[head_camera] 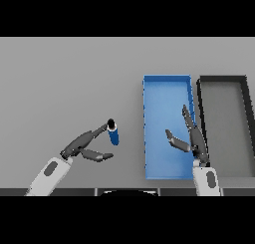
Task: Pick up the blue pipe and place it into the blue bin.
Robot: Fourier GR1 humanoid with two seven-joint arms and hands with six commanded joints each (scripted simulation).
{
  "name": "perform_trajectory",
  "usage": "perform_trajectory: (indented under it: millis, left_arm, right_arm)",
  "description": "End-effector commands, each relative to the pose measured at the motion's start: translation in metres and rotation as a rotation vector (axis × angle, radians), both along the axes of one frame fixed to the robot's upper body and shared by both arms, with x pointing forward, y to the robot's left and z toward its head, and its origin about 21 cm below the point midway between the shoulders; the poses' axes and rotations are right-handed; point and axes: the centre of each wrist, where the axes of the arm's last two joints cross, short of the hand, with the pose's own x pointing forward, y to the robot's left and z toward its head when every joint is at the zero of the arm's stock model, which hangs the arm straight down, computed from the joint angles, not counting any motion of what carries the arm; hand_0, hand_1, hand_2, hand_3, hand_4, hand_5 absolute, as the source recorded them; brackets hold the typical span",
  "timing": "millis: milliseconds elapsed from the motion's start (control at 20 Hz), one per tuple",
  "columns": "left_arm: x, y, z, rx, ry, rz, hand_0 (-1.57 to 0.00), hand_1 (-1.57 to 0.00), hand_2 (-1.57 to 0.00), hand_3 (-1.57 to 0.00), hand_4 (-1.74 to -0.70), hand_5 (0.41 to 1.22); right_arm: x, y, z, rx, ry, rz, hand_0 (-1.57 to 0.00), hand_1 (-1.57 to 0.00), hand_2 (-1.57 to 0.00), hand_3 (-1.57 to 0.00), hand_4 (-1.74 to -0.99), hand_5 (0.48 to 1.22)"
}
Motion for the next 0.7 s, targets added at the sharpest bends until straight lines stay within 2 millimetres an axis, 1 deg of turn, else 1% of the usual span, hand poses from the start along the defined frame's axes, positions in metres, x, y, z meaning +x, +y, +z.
perform_trajectory:
  millis: [0, 150, 200, 250, 350, 400, 500, 550, 600, 650]
  left_arm:
    - [0.004, -0.006, -0.003, 0.006, 0.007, 0.001, 0.00, 0.00, 0.00, 0.00, -1.11, 0.447]
    - [0.014, -0.020, -0.012, -0.023, 0.042, -0.012, 0.00, 0.00, 0.00, 0.00, -1.12, 0.448]
    - [0.016, -0.026, -0.014, -0.012, 0.030, -0.017, 0.00, 0.00, 0.00, 0.00, -1.11, 0.444]
    - [0.019, -0.028, -0.017, 0.011, 0.022, -0.011, 0.00, 0.00, 0.00, 0.00, -1.10, 0.441]
    - [0.023, -0.040, -0.022, -0.007, -0.008, -0.024, 0.00, 0.00, 0.00, 0.00, -1.07, 0.445]
    - [0.023, -0.044, -0.026, -0.044, 0.003, -0.033, 0.00, 0.00, 0.00, 0.00, -1.08, 0.459]
    - [0.030, -0.055, -0.025, -0.097, 0.010, -0.038, 0.00, 0.00, -0.02, -0.02, -1.11, 0.507]
    - [0.031, -0.060, -0.026, -0.125, 0.020, -0.026, 0.00, -0.03, -0.11, -0.10, -1.14, 0.550]
    - [0.032, -0.064, -0.029, -0.152, 0.034, -0.007, -0.02, -0.16, -0.29, -0.26, -1.21, 0.607]
    - [0.031, -0.065, -0.031, -0.181, 0.053, 0.002, -0.19, -0.35, -0.48, -0.52, -1.25, 0.730]
  right_arm:
    - [0.000, 0.000, 0.000, 0.001, -0.002, -0.006, 0.00, 0.00, 0.00, 0.00, -1.276, 0.613]
    - [-0.006, 0.000, 0.001, 0.007, 0.003, -0.003, 0.00, 0.00, 0.00, 0.00, -1.274, 0.605]
    - [-0.004, 0.001, -0.002, 0.004, 0.018, -0.009, 0.00, 0.00, 0.00, 0.00, -1.274, 0.603]
    - [-0.003, 0.000, -0.001, -0.003, 0.015, -0.014, 0.00, 0.00, 0.00, 0.00, -1.266, 0.598]
    - [-0.002, -0.001, 0.000, 0.003, 0.004, -0.008, 0.00, 0.00, 0.00, 0.00, -1.267, 0.598]
    - [-0.001, 0.000, -0.001, 0.003, 0.019, -0.008, 0.00, 0.00, 0.00, 0.00, -1.264, 0.598]
    - [-0.002, 0.000, -0.002, 0.001, 0.007, -0.008, 0.00, 0.00, 0.00, 0.00, -1.267, 0.600]
    - [-0.003, -0.004, -0.001, 0.002, 0.000, -0.011, 0.00, 0.00, 0.00, 0.00, -1.266, 0.601]
    - [-0.001, -0.004, -0.001, 0.000, 0.004, -0.011, 0.00, 0.00, 0.00, 0.00, -1.261, 0.600]
    - [-0.003, -0.003, -0.001, 0.002, -0.001, -0.003, 0.00, 0.00, 0.00, 0.00, -1.260, 0.600]
